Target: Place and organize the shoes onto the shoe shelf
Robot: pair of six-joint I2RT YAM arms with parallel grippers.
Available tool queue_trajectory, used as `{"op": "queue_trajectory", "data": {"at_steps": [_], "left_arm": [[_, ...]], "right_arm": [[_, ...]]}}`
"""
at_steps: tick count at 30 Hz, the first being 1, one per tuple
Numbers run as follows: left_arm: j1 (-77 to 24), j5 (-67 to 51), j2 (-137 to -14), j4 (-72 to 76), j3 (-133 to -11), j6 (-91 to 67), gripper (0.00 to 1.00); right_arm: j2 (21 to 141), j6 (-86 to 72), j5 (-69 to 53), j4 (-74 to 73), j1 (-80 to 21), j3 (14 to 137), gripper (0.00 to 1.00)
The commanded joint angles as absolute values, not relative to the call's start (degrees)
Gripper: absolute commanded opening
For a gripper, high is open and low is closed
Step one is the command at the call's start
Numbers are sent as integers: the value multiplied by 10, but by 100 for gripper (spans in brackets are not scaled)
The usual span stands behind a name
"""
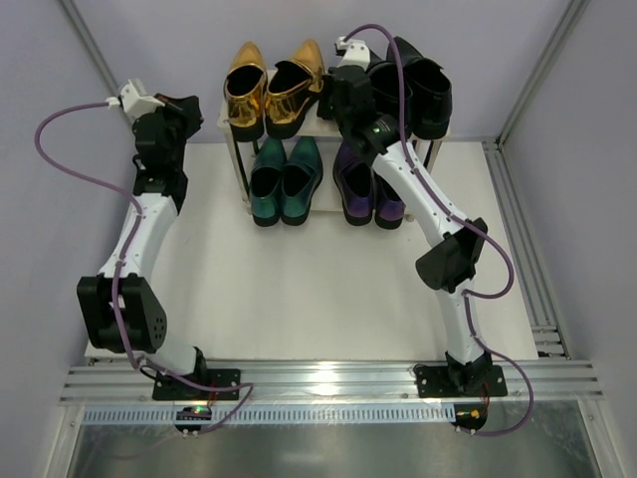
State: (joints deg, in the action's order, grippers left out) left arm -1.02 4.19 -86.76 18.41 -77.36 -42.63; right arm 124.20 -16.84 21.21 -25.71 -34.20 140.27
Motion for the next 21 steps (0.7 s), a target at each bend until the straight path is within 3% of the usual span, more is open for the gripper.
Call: {"op": "queue_trajectory", "data": {"at_steps": [1,8,21], "left_arm": [[-6,17,-908,207,-807,-422,1],[-6,-34,-965,221,-847,-441,0],[-8,-69,-960,232,-852,-460,0]], "right_arm": [[1262,-156,147,-216,-335,1412,4],[1273,-153,52,-167,-328,1403,4],[1259,-158,7,-150,-345,1378,4]]}}
